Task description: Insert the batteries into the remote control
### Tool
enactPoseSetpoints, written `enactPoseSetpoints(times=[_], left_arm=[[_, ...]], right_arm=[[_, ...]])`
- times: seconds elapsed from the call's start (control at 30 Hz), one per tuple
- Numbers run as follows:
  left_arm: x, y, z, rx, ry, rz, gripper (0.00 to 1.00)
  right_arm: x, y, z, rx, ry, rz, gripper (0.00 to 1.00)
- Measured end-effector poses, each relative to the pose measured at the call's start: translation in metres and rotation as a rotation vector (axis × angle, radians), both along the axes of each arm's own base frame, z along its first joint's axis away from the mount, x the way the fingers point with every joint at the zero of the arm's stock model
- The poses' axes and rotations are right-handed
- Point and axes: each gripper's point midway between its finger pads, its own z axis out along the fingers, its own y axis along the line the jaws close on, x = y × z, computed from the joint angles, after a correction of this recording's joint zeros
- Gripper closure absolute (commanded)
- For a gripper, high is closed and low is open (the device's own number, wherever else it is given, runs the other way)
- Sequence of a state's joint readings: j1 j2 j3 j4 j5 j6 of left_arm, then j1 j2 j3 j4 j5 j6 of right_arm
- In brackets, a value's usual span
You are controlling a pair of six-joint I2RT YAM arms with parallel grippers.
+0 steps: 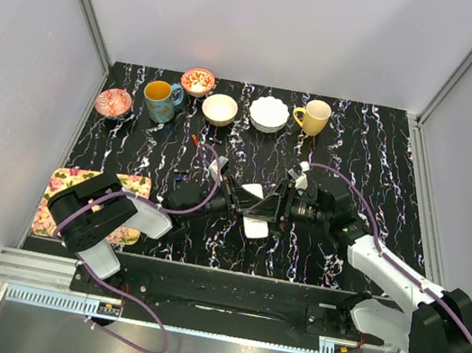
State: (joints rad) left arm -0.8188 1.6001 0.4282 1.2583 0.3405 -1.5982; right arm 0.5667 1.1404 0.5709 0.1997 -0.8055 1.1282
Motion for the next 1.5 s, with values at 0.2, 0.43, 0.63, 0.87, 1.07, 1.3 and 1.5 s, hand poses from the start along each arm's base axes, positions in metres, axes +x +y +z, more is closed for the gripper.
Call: enactPoseSetpoints(times=[0.2, 0.43, 0.63, 0.87, 1.07, 1.3, 1.5], left_arm=[[0.002, 0.001, 0.002, -0.011, 0.001, -0.004, 1.0], [0.006, 0.006, 0.009, -0.03, -0.003, -0.004, 1.0], [0.008, 0.007, 0.009, -0.031, -0.002, -0.002, 1.0], [0.014, 0.006, 0.019, -0.046, -0.019, 0.007, 1.0], [0.016, 0.005, 0.022, -0.053, -0.026, 0.008, 1.0], [0.015, 0.006, 0.025, -0.057, -0.03, 0.008, 1.0], [0.014, 0.007, 0.03, -0.067, -0.04, 0.008, 1.0]], right_arm=[[-0.003, -0.003, 0.013, 0.008, -0.026, -0.003, 0.34], [-0.009, -0.008, 0.022, 0.016, -0.058, -0.015, 0.35], [-0.012, -0.01, 0.022, 0.019, -0.06, -0.005, 0.36], [-0.02, -0.011, 0.021, 0.027, -0.055, 0.027, 0.39], [-0.022, -0.013, 0.016, 0.022, -0.046, 0.028, 0.42], [-0.023, -0.013, 0.014, 0.02, -0.041, 0.025, 0.46], [-0.021, -0.012, 0.018, 0.035, -0.054, 0.022, 0.48]])
